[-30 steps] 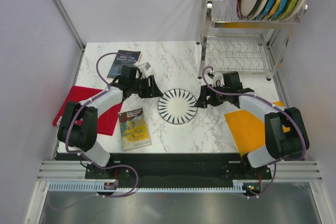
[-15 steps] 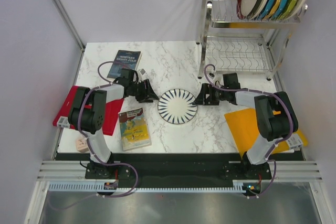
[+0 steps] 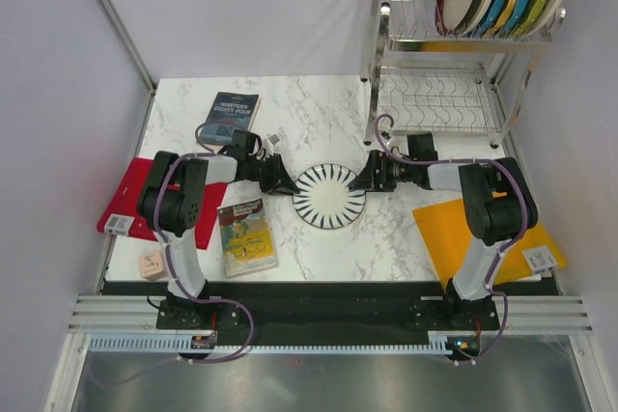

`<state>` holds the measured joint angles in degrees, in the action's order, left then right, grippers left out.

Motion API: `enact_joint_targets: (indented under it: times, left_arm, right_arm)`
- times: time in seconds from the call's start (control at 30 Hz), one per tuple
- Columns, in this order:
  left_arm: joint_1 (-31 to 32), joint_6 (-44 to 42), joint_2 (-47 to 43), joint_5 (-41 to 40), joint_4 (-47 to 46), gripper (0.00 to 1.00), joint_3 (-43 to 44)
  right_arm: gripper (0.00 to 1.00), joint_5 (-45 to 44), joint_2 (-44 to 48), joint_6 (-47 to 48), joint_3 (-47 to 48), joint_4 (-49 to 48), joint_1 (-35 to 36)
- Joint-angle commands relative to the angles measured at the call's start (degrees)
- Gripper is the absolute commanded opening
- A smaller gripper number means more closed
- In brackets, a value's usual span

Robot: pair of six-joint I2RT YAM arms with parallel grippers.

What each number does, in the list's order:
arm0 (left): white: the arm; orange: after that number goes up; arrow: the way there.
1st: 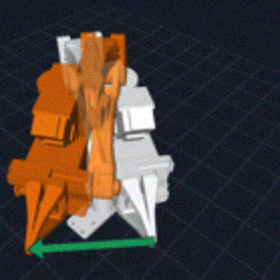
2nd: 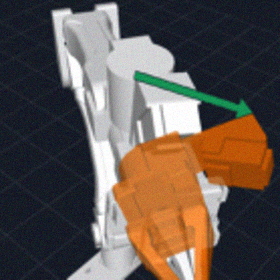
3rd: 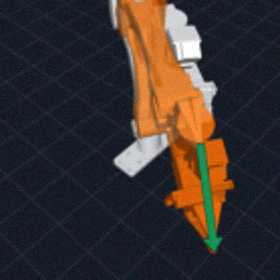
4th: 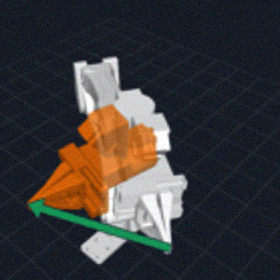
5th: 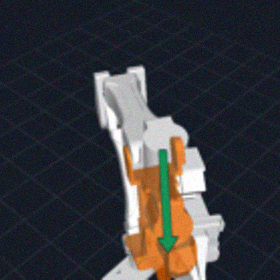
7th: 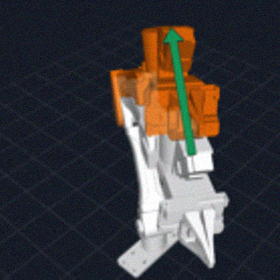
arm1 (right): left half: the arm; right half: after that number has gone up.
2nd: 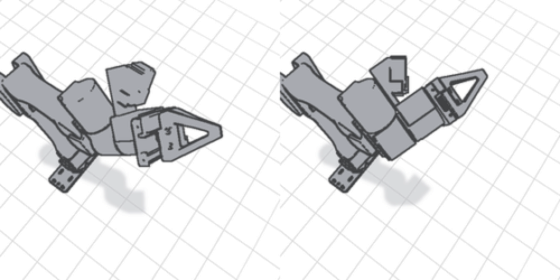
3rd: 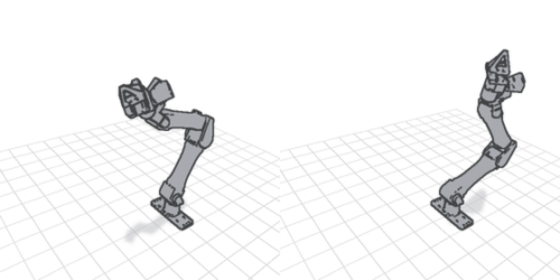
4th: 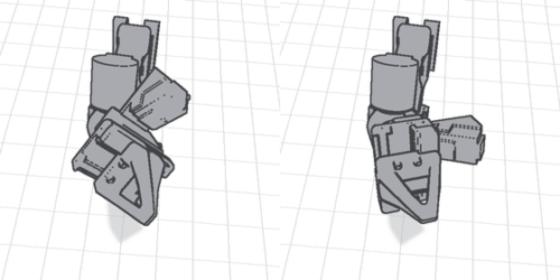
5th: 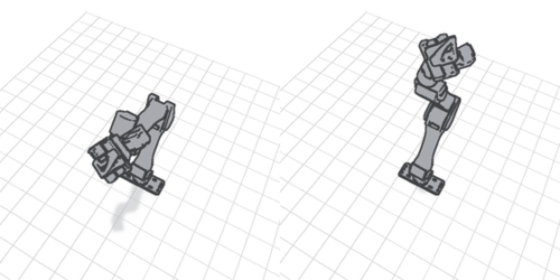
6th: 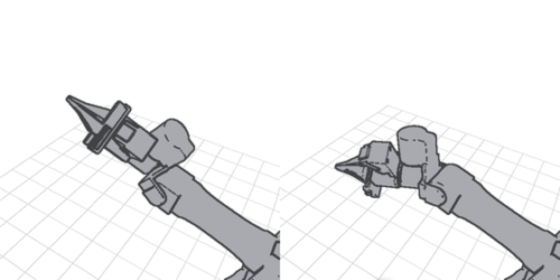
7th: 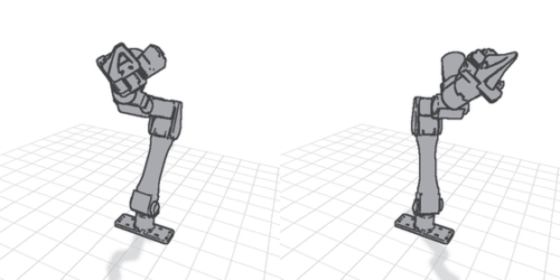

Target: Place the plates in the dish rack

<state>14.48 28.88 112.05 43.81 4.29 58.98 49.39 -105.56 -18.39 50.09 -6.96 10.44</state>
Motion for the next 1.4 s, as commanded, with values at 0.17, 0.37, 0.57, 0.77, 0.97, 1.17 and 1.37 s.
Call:
enact_joint_targets:
  times: [0.17,0.37,0.57,0.77,0.97,1.17,1.37]
  left_arm:
    - [1.4,2.8,1.9,6.3,-3.9,0.02,-0.9]
    - [1.6,5.0,2.5,6.1,-7.7,0.02,-1.0]
    - [2.3,5.8,3.5,6.2,-8.5,0.02,0.4]
    - [2.7,5.7,3.6,5.1,-9.0,0.06,0.1]
    - [2.6,4.4,3.1,2.9,-7.9,0.13,-0.2]
    - [2.6,3.2,3.3,1.6,-7.4,0.19,0.8]
    - [1.7,-1.4,2.7,-2.3,-4.6,0.45,3.6]
  right_arm:
    - [0.82,0.9,-8.7,1.0,0.4,4.9,0.3]
    - [0.77,2.3,-12.7,1.9,3.1,6.9,1.3]
    - [0.64,3.1,-15.8,2.2,5.4,10.0,2.5]
    - [0.41,2.4,-15.4,0.0,4.9,7.9,2.5]
    - [0.31,2.2,-12.4,-1.4,4.8,8.4,1.7]
    - [0.27,3.0,-11.5,-1.2,5.5,9.9,1.2]
    - [0.00,4.8,-7.1,1.3,8.5,14.5,0.2]
